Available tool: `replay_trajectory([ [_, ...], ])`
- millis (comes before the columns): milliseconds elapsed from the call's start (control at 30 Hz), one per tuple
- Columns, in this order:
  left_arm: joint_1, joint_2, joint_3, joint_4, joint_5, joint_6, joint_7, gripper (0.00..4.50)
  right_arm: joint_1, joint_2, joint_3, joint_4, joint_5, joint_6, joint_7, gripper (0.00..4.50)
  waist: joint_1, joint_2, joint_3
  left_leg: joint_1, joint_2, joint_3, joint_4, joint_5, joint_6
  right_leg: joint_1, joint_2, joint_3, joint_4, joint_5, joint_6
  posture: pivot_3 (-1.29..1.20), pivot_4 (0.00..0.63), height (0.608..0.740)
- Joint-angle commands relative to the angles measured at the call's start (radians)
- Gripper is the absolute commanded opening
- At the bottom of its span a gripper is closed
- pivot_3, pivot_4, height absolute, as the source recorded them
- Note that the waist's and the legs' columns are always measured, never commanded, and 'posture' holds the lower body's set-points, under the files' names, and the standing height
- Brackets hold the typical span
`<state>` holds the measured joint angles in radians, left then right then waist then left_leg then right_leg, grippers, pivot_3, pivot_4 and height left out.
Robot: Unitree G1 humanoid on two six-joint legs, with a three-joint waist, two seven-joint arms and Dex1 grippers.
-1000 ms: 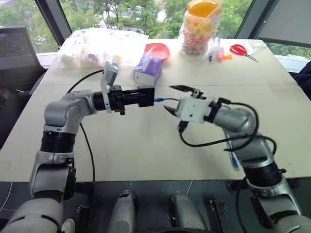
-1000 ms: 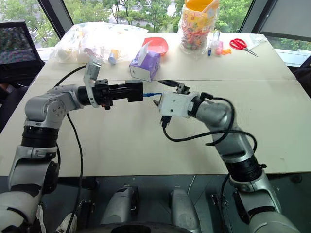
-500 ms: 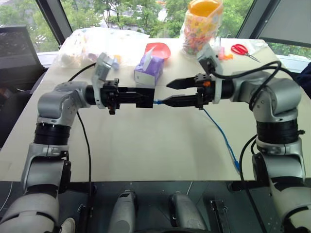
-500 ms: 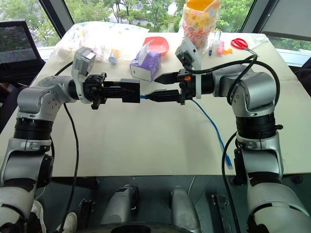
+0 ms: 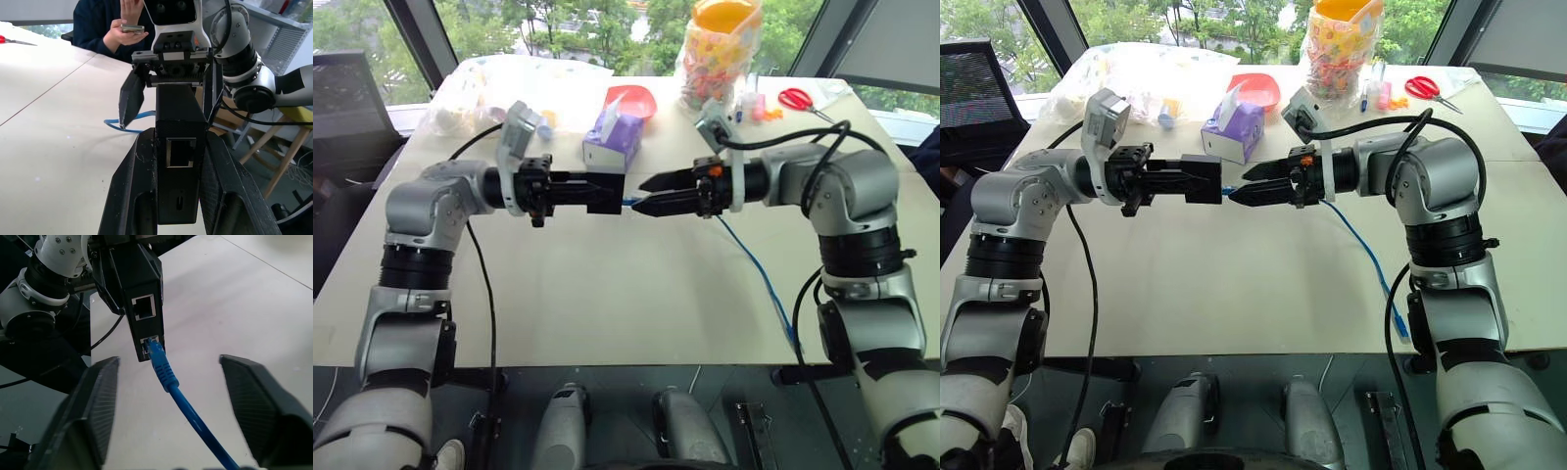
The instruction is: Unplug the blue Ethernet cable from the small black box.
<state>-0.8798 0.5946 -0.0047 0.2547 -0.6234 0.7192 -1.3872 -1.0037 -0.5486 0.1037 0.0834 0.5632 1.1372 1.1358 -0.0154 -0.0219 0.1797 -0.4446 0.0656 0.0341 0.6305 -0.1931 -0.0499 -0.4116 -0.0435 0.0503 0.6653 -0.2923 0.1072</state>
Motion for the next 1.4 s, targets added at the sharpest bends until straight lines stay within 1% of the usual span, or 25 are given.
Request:
replay_trajectory([
  [33,-0.042,0.003,0.033,-0.014,-0.020,-0.003,0.004,0.50,-0.028,0.009,-0.004,-0.007,0.019,-0.013,-0.005,2.74,0.000,0.000,0.000,0.000,0.000,0.000,0.000,0.000,0.000,0.000,0.000,0.000,0.000,0.000,0.000,0.00,0.150,0.735],
  [500,-0.028,-0.007,0.020,-0.020,-0.006,-0.019,0.008,0.50,-0.041,0.016,-0.005,-0.009,0.045,0.008,-0.008,2.74,0.000,0.000,0.000,0.000,0.000,0.000,0.000,0.000,0.000,0.000,0.000,0.000,0.000,0.000,0.000,0.00,0.150,0.735],
  [600,-0.024,-0.007,0.016,-0.024,-0.003,-0.023,0.007,0.50,-0.045,0.016,-0.004,-0.006,0.048,0.009,-0.010,1.91,0.000,0.000,0.000,0.000,0.000,0.000,0.000,0.000,0.000,0.000,0.000,0.000,0.000,0.000,0.000,0.00,0.150,0.735],
  [1400,-0.017,-0.001,0.007,-0.018,0.012,-0.052,-0.002,0.50,-0.049,0.020,0.015,-0.003,0.057,0.015,-0.010,1.91,0.000,0.000,0.000,0.000,0.000,0.000,0.000,0.000,0.000,0.000,0.000,0.000,0.000,0.000,0.000,0.00,0.150,0.735],
])
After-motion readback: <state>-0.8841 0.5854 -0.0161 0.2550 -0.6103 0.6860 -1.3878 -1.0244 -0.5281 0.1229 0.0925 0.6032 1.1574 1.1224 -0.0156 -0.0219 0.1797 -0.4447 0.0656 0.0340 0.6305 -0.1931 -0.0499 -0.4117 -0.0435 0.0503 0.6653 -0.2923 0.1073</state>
